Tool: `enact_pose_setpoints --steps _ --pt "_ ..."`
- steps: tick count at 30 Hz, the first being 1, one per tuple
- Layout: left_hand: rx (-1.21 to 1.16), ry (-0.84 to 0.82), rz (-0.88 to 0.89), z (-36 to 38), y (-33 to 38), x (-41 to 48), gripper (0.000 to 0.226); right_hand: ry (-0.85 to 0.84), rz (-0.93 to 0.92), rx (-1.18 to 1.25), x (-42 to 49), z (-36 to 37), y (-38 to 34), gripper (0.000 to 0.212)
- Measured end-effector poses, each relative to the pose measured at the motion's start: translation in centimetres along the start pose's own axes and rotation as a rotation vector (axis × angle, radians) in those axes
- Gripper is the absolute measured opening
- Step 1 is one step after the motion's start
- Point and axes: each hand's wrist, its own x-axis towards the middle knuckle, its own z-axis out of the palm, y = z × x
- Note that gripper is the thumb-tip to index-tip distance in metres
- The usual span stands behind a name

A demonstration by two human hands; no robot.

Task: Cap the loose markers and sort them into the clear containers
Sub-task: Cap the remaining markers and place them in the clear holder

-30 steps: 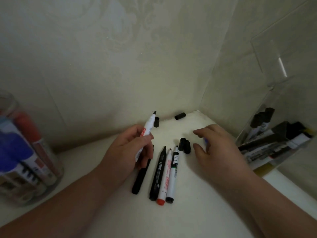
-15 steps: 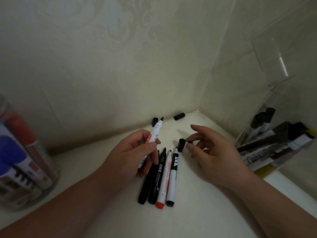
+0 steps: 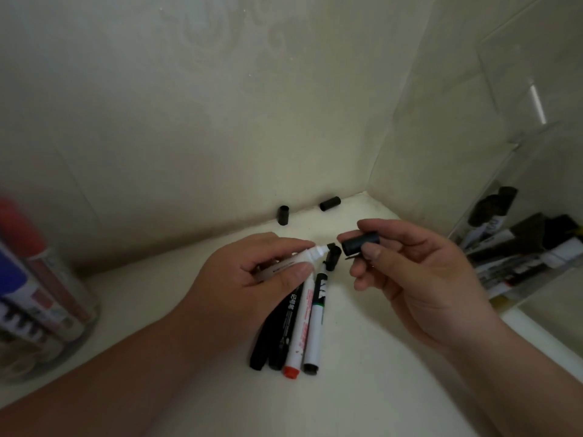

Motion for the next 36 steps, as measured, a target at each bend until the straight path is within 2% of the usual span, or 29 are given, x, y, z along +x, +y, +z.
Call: enact_pose_setpoints --steps 7,10,12,18,21,27,36 --pt "0.142 0.056 0.14 -0.1 0.0 0.0 0.023 -0.025 -0.059 -0.056 -0.2 0.3 -0.3 0.025" --pt "0.181 0.066 0.162 -0.1 0.1 0.0 0.024 -0.106 -0.077 -0.088 -0.4 0.3 -0.4 0.024" --pt "0.197 0.043 0.185 0.0 0.2 0.0 0.025 -0.142 -0.096 -0.164 -0.7 0.7 -0.2 0.025" --pt "0.247 0.012 0.204 -0.2 0.2 -0.1 0.023 -0.087 -0.216 -0.479 -0.9 0.8 -0.4 0.03" --pt "0.254 -0.012 0.206 -0.1 0.4 -0.1 0.022 -0.104 -0.2 -0.431 -1.0 0.6 -0.4 0.024" --pt "0.094 -0.103 0.191 -0.6 0.3 -0.3 0.019 -0.24 -0.126 -0.336 -1.5 0.8 -0.8 0.026" --pt "-0.023 -0.113 0.133 -0.4 0.4 -0.7 0.018 -0.208 -0.106 -0.324 -1.6 1.0 -1.0 0.031"
